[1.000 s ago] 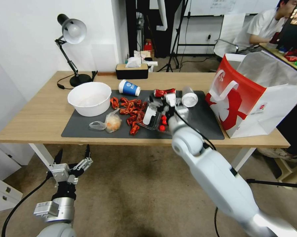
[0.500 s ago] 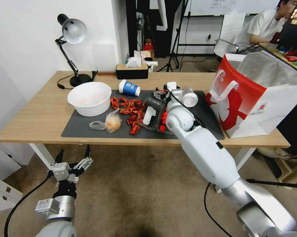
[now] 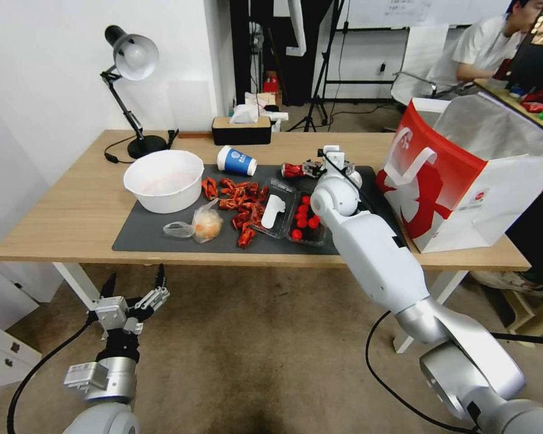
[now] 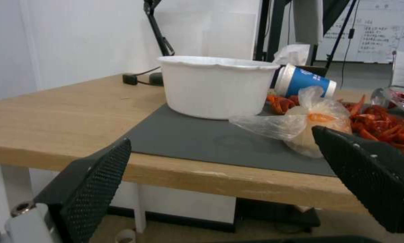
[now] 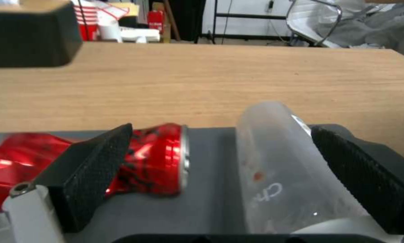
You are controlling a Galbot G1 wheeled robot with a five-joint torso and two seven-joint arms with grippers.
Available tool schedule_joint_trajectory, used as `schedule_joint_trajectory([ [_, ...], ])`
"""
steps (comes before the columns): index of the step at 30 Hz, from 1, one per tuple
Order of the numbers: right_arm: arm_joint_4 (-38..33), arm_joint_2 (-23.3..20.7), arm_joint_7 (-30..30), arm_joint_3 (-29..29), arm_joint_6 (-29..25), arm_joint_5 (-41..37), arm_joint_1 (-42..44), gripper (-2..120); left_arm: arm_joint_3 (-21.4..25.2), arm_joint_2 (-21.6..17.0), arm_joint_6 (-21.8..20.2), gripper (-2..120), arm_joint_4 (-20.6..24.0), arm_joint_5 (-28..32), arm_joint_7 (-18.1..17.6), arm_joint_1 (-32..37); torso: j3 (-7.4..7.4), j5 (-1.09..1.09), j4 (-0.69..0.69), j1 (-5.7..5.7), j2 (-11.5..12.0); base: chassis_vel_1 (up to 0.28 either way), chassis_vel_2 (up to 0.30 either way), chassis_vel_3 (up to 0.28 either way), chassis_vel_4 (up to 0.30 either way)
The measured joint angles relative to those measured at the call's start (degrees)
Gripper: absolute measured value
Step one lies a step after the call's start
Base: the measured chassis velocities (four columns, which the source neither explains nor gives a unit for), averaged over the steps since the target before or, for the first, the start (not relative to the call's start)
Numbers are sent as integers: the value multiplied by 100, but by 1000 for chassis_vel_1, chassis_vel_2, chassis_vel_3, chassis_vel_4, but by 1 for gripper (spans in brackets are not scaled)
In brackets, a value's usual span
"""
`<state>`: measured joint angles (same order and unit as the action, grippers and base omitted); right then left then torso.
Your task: Pick up the trash from the table and place it into the takeout bag.
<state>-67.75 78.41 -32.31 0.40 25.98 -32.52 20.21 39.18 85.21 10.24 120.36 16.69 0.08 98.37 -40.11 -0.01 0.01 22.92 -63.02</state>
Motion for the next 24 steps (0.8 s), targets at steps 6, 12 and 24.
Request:
schedule_joint_trajectory([
  [6,358,-66,128,-181,-81,169,-22,100,-59,-35,-15,100,-60,0,12,-47,3,5,-4,-2,-2,0,0,0,0],
  [12,593,-91,216,-285,-124,382,-29,100,-59,-42,-17,100,-60,0,13,-38,4,3,-2,-3,-4,0,0,0,0],
  [24,451,-191,191,-320,-127,392,121,100,-77,-32,-25,100,-50,-12,15,-44,1,2,1,-2,-2,0,0,0,0],
])
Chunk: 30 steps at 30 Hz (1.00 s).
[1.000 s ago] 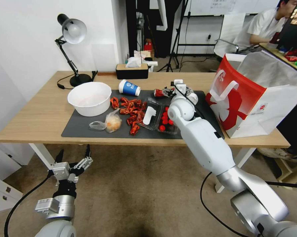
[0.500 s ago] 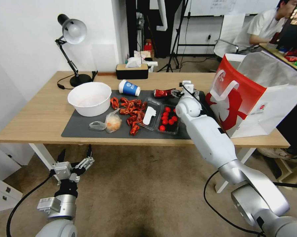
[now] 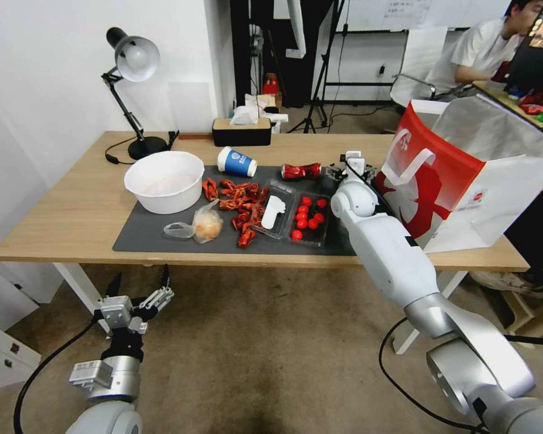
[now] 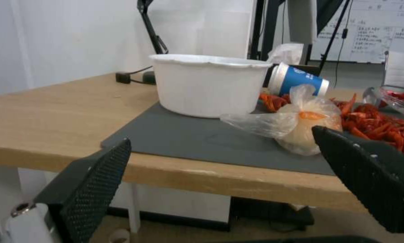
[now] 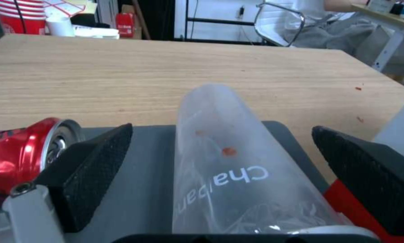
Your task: Pick up the trash from the table and place it into the takeout bag.
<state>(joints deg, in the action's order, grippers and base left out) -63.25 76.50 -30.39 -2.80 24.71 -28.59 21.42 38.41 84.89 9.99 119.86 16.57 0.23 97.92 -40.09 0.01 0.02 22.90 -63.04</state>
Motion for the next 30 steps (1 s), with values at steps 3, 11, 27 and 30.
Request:
schedule_joint_trajectory([
  [3,-101,-28,-45,-2,-1,-94,76,100,0,-2,-1,100,19,-2,1,9,1,0,-3,0,0,0,0,0,0],
  [11,-310,-70,-118,-18,-1,-193,222,100,-5,8,-1,100,41,-12,1,26,0,0,-2,0,0,0,0,0,0],
  [27,-813,-378,-267,47,511,-555,255,100,-51,78,-10,100,99,-65,3,62,-4,-5,-2,5,5,0,0,0,0],
  [30,-888,-390,-272,57,553,-588,264,100,-63,81,-10,100,99,-68,3,47,-4,-5,-3,4,5,0,0,0,0],
])
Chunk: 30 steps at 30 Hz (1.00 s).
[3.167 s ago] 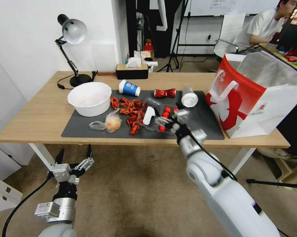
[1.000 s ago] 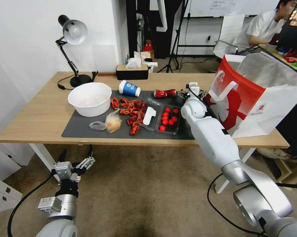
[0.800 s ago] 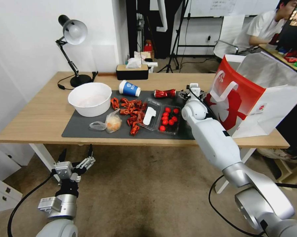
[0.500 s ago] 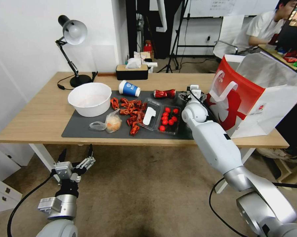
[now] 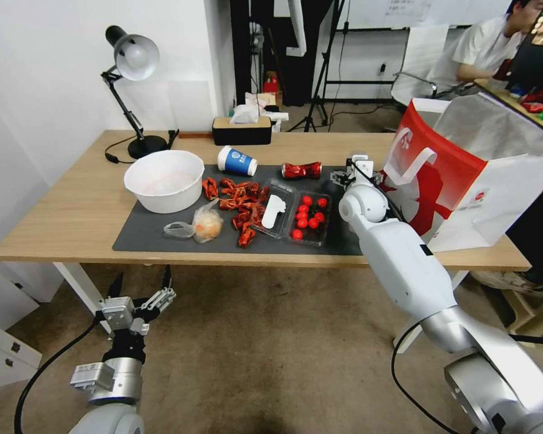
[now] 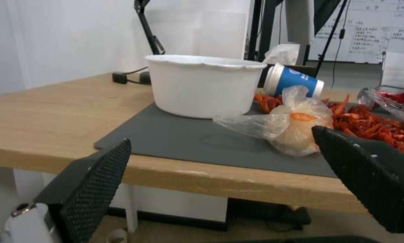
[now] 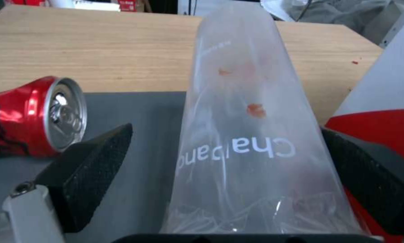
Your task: Pick up the trash from the table and place it into the takeout bag.
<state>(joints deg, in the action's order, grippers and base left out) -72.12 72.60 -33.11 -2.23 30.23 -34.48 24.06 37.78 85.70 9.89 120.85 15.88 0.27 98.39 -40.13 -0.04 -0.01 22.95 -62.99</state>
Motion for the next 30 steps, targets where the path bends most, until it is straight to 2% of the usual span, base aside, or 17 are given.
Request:
schedule_joint_trajectory([
  [30,-330,-25,-349,82,319,-206,-38,100,59,-44,-13,100,83,43,-8,6,2,4,1,-3,-4,0,0,0,0],
])
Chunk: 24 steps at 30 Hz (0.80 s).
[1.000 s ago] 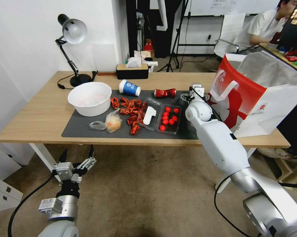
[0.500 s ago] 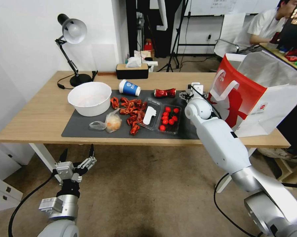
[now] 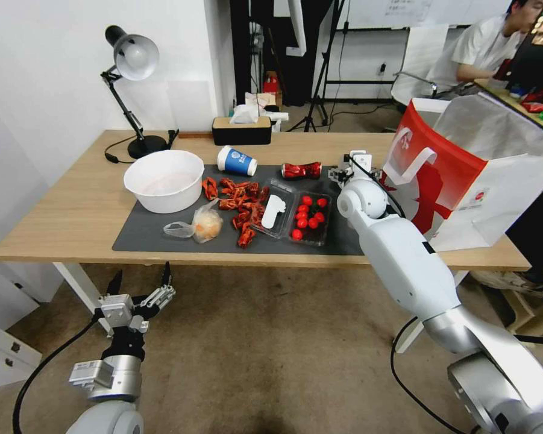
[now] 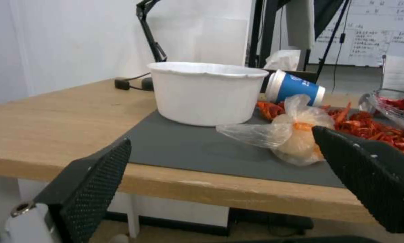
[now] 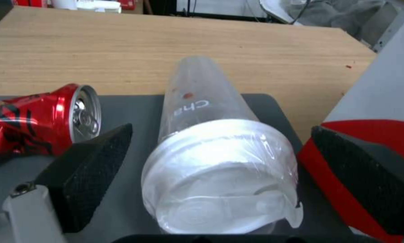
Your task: Pick up the trash from the table and place it into the takeout bag.
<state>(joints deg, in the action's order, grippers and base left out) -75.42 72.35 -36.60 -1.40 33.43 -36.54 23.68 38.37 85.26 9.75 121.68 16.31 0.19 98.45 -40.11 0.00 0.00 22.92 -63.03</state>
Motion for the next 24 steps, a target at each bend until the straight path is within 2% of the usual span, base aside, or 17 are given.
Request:
schedule_joint_trajectory([
  [24,34,26,21,-41,56,-96,142,100,-18,5,-4,100,-58,6,-1,-52,0,0,0,0,0,0,0,0,0],
])
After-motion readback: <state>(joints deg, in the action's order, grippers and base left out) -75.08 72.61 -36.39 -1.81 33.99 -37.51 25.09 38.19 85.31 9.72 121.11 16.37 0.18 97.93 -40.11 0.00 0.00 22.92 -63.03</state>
